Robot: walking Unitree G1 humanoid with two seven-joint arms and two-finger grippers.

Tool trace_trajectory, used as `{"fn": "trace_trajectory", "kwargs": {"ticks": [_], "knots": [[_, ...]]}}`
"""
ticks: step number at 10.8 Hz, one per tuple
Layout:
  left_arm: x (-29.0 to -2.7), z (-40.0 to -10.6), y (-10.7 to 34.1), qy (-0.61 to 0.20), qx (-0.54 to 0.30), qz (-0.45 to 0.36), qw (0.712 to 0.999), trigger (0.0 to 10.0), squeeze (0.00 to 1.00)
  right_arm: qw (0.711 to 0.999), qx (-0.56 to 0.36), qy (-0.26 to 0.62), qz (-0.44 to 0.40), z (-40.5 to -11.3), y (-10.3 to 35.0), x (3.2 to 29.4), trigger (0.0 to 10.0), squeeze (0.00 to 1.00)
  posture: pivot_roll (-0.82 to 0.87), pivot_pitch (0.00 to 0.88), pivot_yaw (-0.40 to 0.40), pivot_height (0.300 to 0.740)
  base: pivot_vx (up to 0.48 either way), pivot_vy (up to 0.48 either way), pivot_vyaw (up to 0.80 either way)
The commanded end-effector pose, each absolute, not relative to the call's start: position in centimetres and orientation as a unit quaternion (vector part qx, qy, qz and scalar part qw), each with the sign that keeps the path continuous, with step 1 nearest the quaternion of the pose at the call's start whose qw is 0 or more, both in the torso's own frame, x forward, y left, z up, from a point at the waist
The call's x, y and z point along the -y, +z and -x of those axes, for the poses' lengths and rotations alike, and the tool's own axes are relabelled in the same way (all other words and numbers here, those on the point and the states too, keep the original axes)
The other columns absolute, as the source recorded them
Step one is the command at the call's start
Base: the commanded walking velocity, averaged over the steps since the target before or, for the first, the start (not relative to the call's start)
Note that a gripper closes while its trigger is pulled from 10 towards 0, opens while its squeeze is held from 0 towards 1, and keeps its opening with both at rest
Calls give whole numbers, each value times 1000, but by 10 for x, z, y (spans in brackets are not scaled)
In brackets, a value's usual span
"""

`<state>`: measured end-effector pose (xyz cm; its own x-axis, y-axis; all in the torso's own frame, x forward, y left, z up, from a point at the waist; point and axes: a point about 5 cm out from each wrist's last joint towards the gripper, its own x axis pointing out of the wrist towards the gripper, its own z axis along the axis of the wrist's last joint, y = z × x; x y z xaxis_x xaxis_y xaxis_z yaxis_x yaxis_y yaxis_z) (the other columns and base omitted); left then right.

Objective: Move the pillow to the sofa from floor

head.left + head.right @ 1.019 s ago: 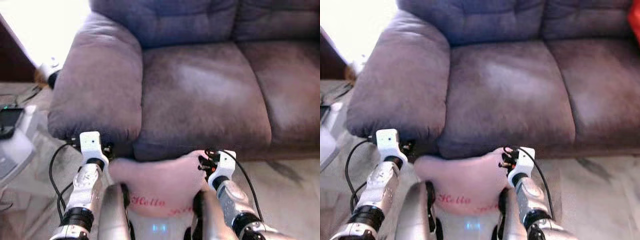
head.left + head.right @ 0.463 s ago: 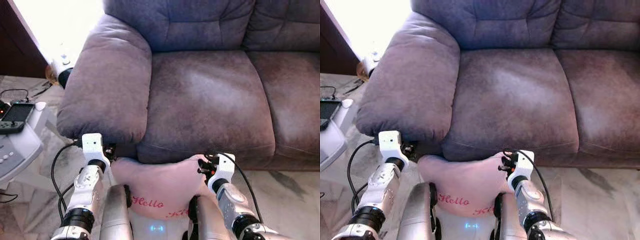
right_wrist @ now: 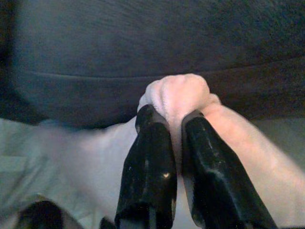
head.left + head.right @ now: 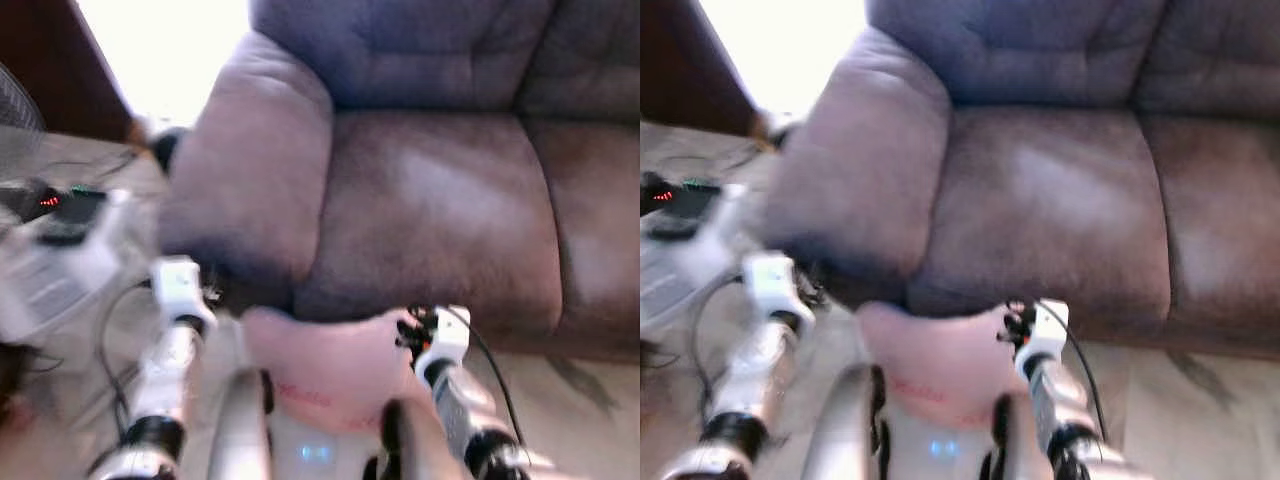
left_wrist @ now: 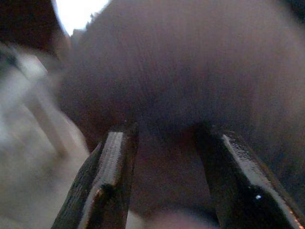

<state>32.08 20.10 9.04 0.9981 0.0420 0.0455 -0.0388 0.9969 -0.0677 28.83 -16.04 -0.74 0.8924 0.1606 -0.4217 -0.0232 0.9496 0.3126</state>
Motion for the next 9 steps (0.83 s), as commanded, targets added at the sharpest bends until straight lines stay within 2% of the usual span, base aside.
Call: {"fn": "trace_trajectory", "kwargs": {"ticks": [1, 3, 9], "knots": [[-201, -325, 105, 23, 61, 38, 997, 10000, 0, 986, -94, 49, -129, -325, 44, 174, 10000, 0, 86, 65, -43, 713, -390, 0, 0], [-203, -325, 108, 28, 66, 32, 997, 10000, 0, 986, -94, 49, -129, -325, 44, 174, 10000, 0, 88, 66, -43, 740, 0, 0, 0], [-206, -323, 107, 29, 65, 25, 997, 10000, 0, 986, -96, 47, -127, -326, 44, 175, 10000, 0, 92, 64, -44, 740, 0, 0, 0]]}}
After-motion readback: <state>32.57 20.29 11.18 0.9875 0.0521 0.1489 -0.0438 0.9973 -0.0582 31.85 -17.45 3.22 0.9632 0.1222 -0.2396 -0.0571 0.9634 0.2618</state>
